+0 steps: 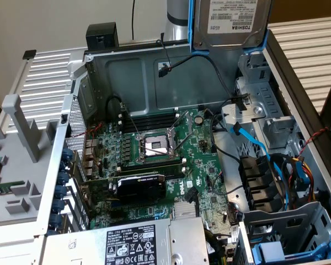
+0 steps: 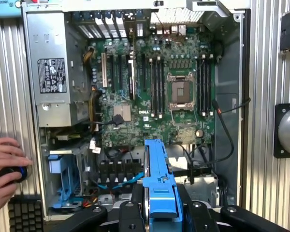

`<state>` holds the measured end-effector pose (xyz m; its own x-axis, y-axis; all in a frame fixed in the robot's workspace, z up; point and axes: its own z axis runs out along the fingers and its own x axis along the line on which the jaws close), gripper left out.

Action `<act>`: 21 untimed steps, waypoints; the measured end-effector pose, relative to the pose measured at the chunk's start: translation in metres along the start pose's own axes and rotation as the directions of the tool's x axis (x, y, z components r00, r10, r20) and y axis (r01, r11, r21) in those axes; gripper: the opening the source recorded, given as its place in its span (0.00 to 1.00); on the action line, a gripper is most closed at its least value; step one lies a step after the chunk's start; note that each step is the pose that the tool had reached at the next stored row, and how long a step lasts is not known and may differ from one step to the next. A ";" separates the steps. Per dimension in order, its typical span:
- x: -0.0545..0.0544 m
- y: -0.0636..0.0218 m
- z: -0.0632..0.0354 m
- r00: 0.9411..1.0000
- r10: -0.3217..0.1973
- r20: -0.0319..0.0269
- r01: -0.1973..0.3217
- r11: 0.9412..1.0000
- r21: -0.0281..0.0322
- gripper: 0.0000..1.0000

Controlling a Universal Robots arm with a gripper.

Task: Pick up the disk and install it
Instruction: 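Pick up the disk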

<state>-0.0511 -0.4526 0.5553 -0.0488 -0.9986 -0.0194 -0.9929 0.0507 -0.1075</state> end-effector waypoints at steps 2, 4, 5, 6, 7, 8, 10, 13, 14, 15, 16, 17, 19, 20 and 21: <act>0.000 -0.0047 0.0001 1.000 0.000 0.001 0.000 1.000 0.012 0.37; 0.000 -0.0087 -0.0001 1.000 0.000 0.001 0.000 1.000 0.022 0.37; 0.000 -0.0102 -0.0003 1.000 0.000 0.001 0.000 1.000 0.025 0.37; 0.000 -0.0115 -0.0005 1.000 0.000 0.001 0.000 1.000 0.028 0.37; 0.000 -0.0126 -0.0008 1.000 0.000 0.001 0.000 1.000 0.029 0.37; 0.001 -0.0138 -0.0011 1.000 0.000 0.001 0.000 1.000 0.030 0.37; 0.002 -0.0158 -0.0020 1.000 0.000 0.001 0.000 1.000 0.031 0.37; 0.005 -0.0187 -0.0037 1.000 -0.001 0.001 0.001 1.000 0.031 0.37; 0.006 -0.0199 -0.0043 1.000 -0.001 0.001 0.000 1.000 0.031 0.37; 0.007 -0.0212 -0.0048 1.000 -0.001 0.001 0.000 1.000 0.031 0.37; 0.008 -0.0226 -0.0052 1.000 0.000 0.001 0.000 1.000 0.031 0.37; 0.010 -0.0242 -0.0054 1.000 -0.001 0.001 0.000 1.000 0.031 0.37; 0.014 -0.0267 -0.0056 1.000 -0.001 0.001 0.000 1.000 0.031 0.37; 0.016 -0.0274 -0.0055 1.000 -0.001 0.001 0.001 1.000 0.031 0.37; 0.018 -0.0280 -0.0056 1.000 -0.001 0.001 0.001 1.000 0.031 0.37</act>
<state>-0.0248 -0.4722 0.5635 -0.0482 -0.9986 -0.0202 -0.9891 0.0505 -0.1386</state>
